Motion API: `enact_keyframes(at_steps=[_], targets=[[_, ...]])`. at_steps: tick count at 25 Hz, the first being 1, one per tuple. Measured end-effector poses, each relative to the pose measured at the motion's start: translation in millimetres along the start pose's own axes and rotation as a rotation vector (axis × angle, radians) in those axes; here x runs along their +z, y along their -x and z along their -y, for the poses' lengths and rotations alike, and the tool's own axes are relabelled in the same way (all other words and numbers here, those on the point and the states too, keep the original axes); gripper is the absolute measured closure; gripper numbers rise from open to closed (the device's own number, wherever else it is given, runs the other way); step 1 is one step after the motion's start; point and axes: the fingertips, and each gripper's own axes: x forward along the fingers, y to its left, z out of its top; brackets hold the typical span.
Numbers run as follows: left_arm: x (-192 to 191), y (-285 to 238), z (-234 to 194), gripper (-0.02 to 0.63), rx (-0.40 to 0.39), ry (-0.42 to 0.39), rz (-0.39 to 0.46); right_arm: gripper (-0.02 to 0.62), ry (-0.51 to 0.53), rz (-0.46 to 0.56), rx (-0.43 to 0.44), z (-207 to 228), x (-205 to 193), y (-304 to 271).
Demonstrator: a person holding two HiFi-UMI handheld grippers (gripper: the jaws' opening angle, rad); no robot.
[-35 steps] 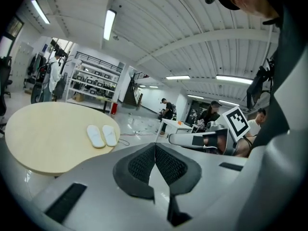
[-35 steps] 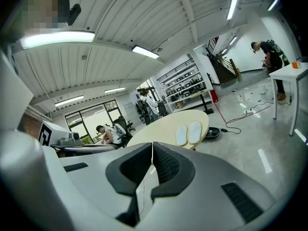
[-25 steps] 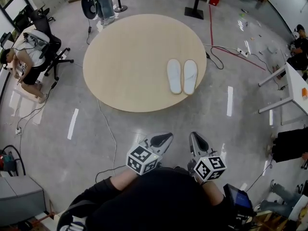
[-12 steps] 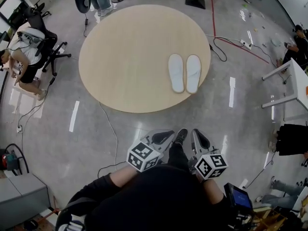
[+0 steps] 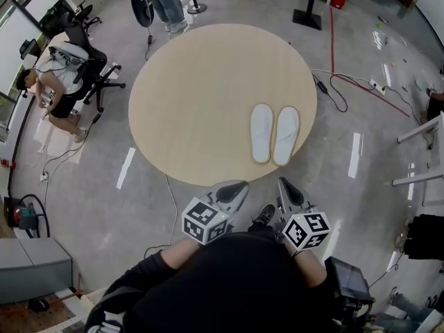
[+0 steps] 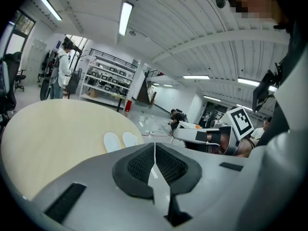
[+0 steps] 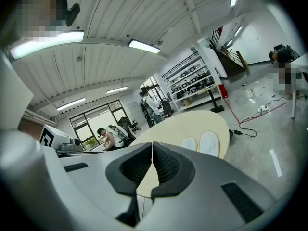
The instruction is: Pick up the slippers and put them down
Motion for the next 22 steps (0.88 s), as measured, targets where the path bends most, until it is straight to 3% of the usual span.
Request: enact_keyframes(at_steps=[7, 13, 22], targets=[[24.3, -31.0, -26.3, 0.581, 0.158, 0.103, 0.072, 0.578, -0.019, -0.035, 0.071, 40.4, 17.4, -19.6], [34.6, -72.9, -28.8, 0.581, 0.202, 0.156, 0.079, 0.578, -0.055, -0.066, 0.063, 88.6, 31.7, -28.1], [30.0, -115.0, -59.7, 0.583, 0.217, 0.207, 0.009, 0.578, -0.139, -0.131, 0.012, 139.8, 19.4, -60.0]])
